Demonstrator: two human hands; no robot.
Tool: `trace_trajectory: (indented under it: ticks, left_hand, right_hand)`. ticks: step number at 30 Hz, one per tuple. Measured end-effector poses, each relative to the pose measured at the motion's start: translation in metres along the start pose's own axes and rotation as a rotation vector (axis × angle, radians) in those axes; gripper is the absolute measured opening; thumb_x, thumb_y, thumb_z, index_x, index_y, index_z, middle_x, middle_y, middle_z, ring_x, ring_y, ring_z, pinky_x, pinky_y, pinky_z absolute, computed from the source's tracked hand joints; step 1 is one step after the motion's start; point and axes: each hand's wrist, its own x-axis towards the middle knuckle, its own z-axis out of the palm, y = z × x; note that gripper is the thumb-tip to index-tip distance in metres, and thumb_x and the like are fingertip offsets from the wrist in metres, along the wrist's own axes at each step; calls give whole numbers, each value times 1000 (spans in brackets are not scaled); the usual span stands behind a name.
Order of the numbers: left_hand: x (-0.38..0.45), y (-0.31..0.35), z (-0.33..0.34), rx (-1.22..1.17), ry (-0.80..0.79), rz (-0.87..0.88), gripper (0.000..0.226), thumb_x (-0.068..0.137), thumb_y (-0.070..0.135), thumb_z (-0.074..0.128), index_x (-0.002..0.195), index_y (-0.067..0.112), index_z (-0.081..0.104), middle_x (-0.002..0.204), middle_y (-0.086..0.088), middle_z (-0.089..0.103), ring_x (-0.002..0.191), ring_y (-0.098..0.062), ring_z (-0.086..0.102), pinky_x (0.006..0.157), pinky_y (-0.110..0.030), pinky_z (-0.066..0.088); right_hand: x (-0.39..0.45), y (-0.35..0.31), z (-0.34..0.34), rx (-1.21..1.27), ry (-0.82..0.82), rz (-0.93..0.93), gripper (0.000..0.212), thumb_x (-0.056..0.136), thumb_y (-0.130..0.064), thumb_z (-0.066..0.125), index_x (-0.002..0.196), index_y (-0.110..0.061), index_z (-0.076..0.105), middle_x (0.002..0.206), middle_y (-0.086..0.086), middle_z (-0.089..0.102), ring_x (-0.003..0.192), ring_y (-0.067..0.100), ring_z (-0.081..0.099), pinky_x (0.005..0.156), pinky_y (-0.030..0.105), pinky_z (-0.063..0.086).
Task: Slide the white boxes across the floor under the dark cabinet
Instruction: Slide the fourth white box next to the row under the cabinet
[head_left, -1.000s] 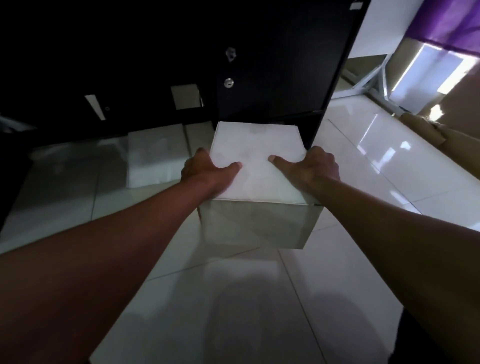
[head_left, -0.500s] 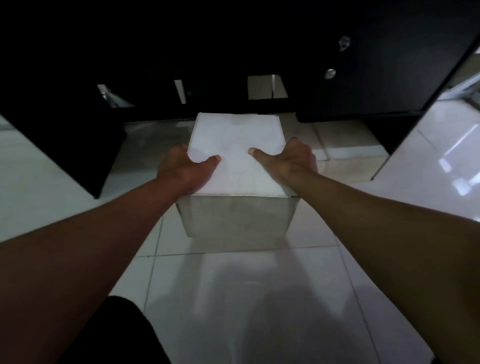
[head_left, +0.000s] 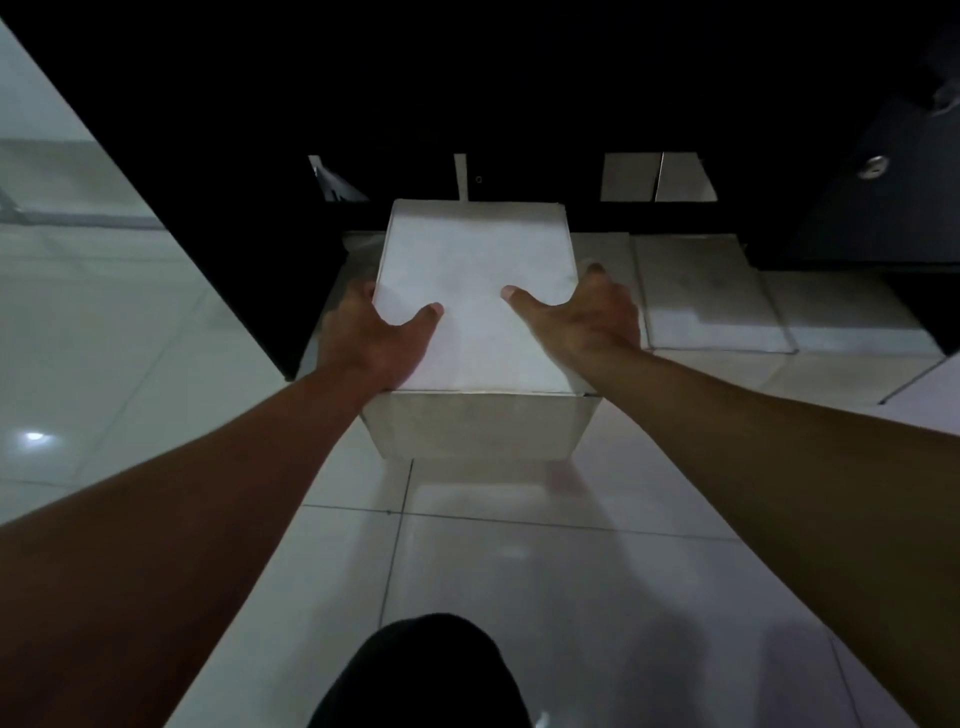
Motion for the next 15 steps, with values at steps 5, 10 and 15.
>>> trace_trajectory:
  ticks: [5,10,15]
  left_hand:
    - [5,-1,0,1,8,-34,68,71,63,70,121,20,55,113,4,66,105,-20,63,80,-25,43]
    - [20,-11,11,33,47,-66,65,70,64,70,118,24,55,104,8,63,97,-18,62,80,-26,44]
    - [42,-36,23,39,29,-55,63,70,63,70,118,24,55,99,12,59,89,-12,56,77,-24,40]
  right_hand:
    - [14,-9,2,-7,-28,-16,87,59,-83,64,113,-14,53,112,6,62,104,30,61,73,32,46]
    - [34,-4,29,25,-66,-59,88,61,-83,62,117,-15,53,114,7,62,104,29,61,72,30,42]
    - [45,-2,64,21,-64,-49,92,64,-82,62,124,-14,51,120,10,61,107,32,59,75,32,42]
